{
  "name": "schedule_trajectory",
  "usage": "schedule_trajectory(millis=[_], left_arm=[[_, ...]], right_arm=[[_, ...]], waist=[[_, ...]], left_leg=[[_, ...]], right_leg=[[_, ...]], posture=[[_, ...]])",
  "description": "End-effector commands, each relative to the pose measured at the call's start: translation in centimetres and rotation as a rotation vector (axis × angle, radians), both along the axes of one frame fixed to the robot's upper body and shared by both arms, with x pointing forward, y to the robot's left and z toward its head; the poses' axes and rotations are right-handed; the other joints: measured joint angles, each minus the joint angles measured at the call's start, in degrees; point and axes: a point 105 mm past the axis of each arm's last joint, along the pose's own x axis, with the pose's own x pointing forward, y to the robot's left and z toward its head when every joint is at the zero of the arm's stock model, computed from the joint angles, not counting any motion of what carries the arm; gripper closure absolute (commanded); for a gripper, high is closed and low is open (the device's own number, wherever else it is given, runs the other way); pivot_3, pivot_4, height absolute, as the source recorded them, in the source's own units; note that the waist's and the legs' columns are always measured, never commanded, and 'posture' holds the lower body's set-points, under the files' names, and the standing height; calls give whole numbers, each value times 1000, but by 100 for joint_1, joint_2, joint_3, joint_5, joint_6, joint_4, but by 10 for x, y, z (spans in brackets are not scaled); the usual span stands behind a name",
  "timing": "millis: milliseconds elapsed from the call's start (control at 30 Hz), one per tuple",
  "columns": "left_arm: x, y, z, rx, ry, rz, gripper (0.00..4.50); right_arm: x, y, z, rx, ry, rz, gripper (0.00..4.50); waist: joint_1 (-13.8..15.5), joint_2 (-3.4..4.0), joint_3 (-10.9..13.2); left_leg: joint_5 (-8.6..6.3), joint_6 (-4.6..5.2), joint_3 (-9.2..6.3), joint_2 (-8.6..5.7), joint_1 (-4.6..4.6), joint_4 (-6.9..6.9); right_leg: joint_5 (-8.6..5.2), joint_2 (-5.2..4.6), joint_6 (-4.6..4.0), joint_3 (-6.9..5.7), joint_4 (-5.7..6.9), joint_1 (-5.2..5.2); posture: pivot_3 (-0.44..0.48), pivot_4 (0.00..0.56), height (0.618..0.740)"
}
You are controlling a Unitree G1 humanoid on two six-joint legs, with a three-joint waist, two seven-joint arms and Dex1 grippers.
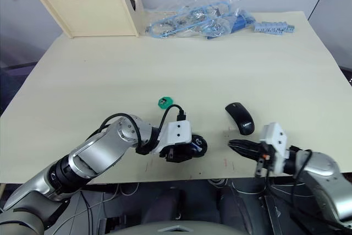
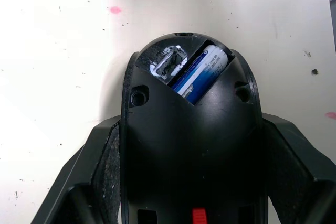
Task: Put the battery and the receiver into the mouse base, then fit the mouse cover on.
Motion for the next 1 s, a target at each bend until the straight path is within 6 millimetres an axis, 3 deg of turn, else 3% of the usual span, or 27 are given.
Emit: schedule_trajectory(millis=[33,133,300,467,533,600,767,1000], left_arm=[[-3,-2,-2,-6,15,-17,1513],[-2,-3,-1,-16,15,-15,1513],[-7,-3,-7,-23,13,-13,1513],[-4,-3,-7,-53,-3,-1,1513],[-4,-2,-6,-69,9,0,504],[-2,-1,-3,-85,7,2,75],[-3,10,20,-190,-10,41,75],[-14,44,42,-265,12,125,75]], right_arm=[[-6,-8,10,4,-52,27,3741],[-11,-20,10,2,-60,10,2585],[-23,-30,9,-1,-57,-1,44],[-27,-35,9,5,-66,-35,44],[-28,-36,9,7,-68,-44,0],[-28,-37,10,13,-71,-57,0],[-30,-38,13,56,-94,-111,0],[-31,-38,11,75,-109,-155,0]], waist=[[-1,0,0],[14,-1,1],[8,3,-1],[16,4,-1],[21,4,-1],[19,4,-1],[-8,7,1],[-3,19,11]], left_leg=[[0,0,1,0,1,0],[0,0,1,0,-3,1],[0,0,2,0,1,0],[0,0,2,0,4,0],[0,0,2,0,4,0],[0,0,2,0,4,0],[0,0,0,3,6,-1],[-1,0,-4,16,6,-2]], right_leg=[[0,0,0,1,0,0],[0,-1,1,0,-1,0],[-1,-1,1,2,0,0],[-1,-3,2,2,-3,7],[-1,-3,2,1,-5,8],[-1,-3,2,1,-5,8],[-2,-3,1,0,-3,8],[-3,-3,-2,1,-2,6]], posture=[[0,150,740],[0,150,740],[0,150,740],[0,150,740],[0,150,740],[0,150,740],[0,150,740],[0,150,740]])
